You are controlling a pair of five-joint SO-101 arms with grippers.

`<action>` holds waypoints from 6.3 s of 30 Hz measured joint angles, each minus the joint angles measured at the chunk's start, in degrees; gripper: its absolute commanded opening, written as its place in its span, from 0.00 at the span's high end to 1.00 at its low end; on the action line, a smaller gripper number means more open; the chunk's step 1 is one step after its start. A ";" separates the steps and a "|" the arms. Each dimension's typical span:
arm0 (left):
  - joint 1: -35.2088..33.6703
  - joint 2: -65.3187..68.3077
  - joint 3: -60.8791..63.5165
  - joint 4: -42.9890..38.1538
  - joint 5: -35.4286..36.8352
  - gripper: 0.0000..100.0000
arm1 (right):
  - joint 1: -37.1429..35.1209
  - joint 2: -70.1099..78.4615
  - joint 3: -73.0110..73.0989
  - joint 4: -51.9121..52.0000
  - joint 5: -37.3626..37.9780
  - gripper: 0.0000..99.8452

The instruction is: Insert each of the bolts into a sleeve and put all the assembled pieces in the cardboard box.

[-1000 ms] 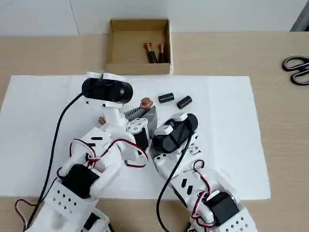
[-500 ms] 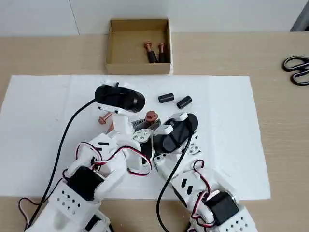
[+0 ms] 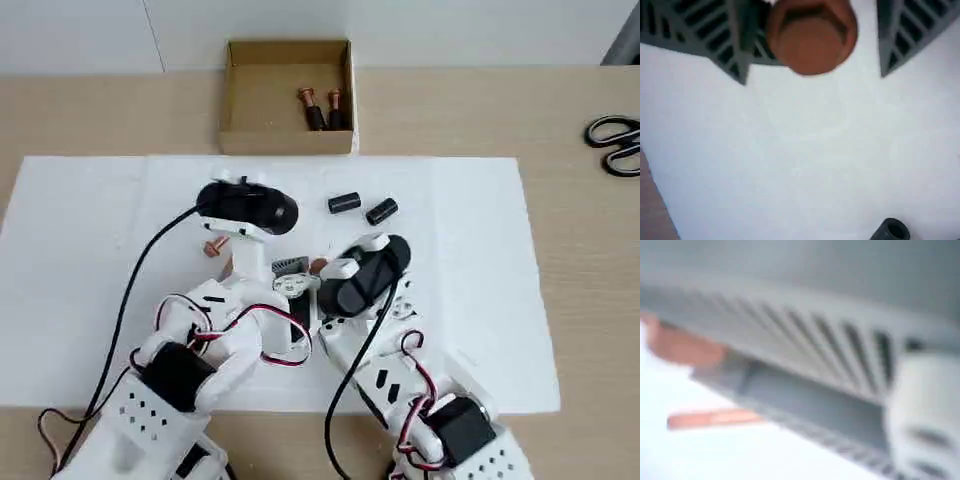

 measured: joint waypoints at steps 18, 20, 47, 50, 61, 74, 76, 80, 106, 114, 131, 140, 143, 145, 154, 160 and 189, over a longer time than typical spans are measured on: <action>-1.85 0.00 -6.07 6.59 0.00 0.81 | 0.44 -0.26 -0.09 0.00 0.00 1.00; -2.81 0.00 -6.86 6.86 0.00 0.81 | 0.44 -0.26 -0.09 0.18 0.00 1.00; -31.47 0.00 -6.95 23.56 -19.43 0.81 | 17.32 26.20 -32.00 11.43 3.16 1.00; -34.20 0.00 -6.95 23.56 -25.32 0.81 | 17.67 37.71 -42.02 7.91 3.16 1.00; -36.92 0.00 -5.71 25.58 -28.75 0.81 | 17.49 81.49 -67.34 -21.80 3.16 1.00; -36.92 0.00 -5.71 25.58 -28.75 0.81 | 14.95 120.88 -86.59 -48.53 3.16 0.99; -36.92 0.00 -5.71 25.58 -28.75 0.81 | 14.33 124.75 -90.20 -48.62 3.16 0.98; -36.92 0.00 -5.71 25.58 -28.75 0.81 | 13.98 130.64 -96.18 -46.68 3.16 0.86; -36.92 0.00 -5.54 25.58 -28.84 0.81 | 17.32 137.67 -148.66 8.79 3.16 0.80; -36.92 0.00 -5.54 25.58 -28.84 0.81 | 20.13 137.76 -167.82 42.55 3.16 0.80; -36.92 0.00 -5.54 25.58 -28.84 0.81 | 25.76 137.85 -168.62 50.11 -5.98 0.80; -36.92 0.00 -5.54 25.58 -28.84 0.81 | 26.11 137.76 -167.12 50.37 -5.71 0.80; -36.92 0.00 -5.54 25.58 -28.84 0.81 | 26.02 136.97 -160.18 50.37 -3.52 0.80; -36.92 0.00 -5.54 25.58 -28.84 0.81 | 26.11 134.15 -153.58 50.37 -2.81 0.80; -36.92 0.00 -5.54 25.58 -28.84 0.81 | 26.11 109.54 -117.01 49.32 -4.13 0.80; -36.92 0.00 -5.54 25.58 -28.84 0.81 | 27.16 111.38 -110.95 48.70 -13.19 0.80; -36.92 0.00 -4.13 25.58 -29.01 0.81 | 24.62 132.66 -110.77 32.88 -30.33 0.94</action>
